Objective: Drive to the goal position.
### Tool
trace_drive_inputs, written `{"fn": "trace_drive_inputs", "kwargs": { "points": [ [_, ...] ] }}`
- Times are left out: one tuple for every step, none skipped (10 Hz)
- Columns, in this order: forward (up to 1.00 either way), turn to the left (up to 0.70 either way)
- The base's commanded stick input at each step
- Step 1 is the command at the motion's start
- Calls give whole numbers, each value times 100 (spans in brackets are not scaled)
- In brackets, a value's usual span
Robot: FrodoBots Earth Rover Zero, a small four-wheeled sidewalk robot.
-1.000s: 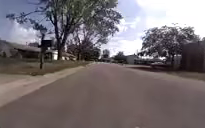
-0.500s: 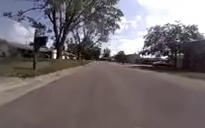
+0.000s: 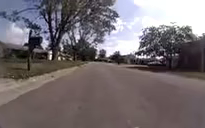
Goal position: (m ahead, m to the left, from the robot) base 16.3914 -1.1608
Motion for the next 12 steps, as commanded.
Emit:
{"fn": "trace_drive_inputs", "kwargs": {
  "points": [
    [100,0],
    [100,0],
    [100,0],
    [100,0],
    [100,0],
    [100,0],
    [100,0],
    [100,0],
    [100,0],
    [100,0],
    [100,0],
    [100,0]
  ]
}}
